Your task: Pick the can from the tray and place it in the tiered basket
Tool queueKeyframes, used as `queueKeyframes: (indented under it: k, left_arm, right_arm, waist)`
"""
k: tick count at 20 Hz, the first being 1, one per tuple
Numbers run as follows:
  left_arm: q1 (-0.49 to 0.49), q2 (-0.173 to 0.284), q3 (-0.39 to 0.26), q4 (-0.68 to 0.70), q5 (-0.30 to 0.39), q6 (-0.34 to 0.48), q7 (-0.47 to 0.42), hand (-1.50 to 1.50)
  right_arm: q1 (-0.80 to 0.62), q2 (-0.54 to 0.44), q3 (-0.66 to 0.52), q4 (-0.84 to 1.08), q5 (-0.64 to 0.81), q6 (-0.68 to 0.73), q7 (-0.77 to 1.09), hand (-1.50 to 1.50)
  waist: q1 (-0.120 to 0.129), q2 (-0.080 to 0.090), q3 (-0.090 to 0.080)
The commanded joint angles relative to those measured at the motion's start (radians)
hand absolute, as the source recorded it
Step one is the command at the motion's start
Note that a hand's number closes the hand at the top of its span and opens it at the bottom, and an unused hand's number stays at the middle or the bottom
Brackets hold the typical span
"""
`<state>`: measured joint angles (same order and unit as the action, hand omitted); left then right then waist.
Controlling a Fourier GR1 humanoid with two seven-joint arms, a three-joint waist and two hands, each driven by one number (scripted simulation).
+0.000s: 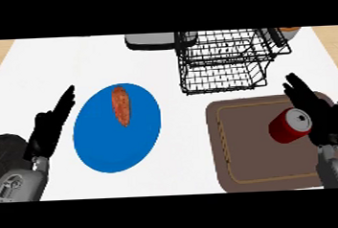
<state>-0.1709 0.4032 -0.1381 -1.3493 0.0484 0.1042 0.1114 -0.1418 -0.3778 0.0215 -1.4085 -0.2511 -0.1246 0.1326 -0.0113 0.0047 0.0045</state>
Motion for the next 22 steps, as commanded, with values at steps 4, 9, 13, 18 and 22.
queueKeyframes:
  k: [4,9,13,18,22]
  left_arm:
    - [0.006,-0.087,0.031,-0.006,0.104,-0.036,-0.028,0.00]
    - [0.013,-0.166,0.014,-0.048,0.182,-0.053,0.022,0.00]
    - [-0.021,-0.181,0.008,-0.088,0.191,-0.061,0.065,0.00]
    - [-0.016,-0.219,-0.019,-0.071,0.163,-0.031,0.073,0.00]
    - [-0.008,-0.179,0.003,-0.103,0.181,-0.066,0.075,0.00]
  right_arm:
    - [0.058,-0.087,-0.081,-0.218,-0.020,0.127,-0.287,1.50]
    - [0.105,0.014,-0.349,-0.175,0.005,-0.228,-0.382,-1.50]
    - [0.331,0.059,-0.259,-0.349,0.077,-0.099,-0.626,-1.50]
    - [0.528,-0.044,-0.191,-0.536,0.261,-0.092,-0.520,-1.50]
    - [0.650,-0.087,-0.192,-0.691,0.455,-0.192,-0.329,-1.50]
  waist:
    - [-0.029,-0.016,-0.005]
    - [-0.061,-0.016,-0.002]
    - [-0.016,-0.010,-0.004]
    - [-0.025,-0.009,-0.007]
    - [-0.025,-0.009,-0.010]
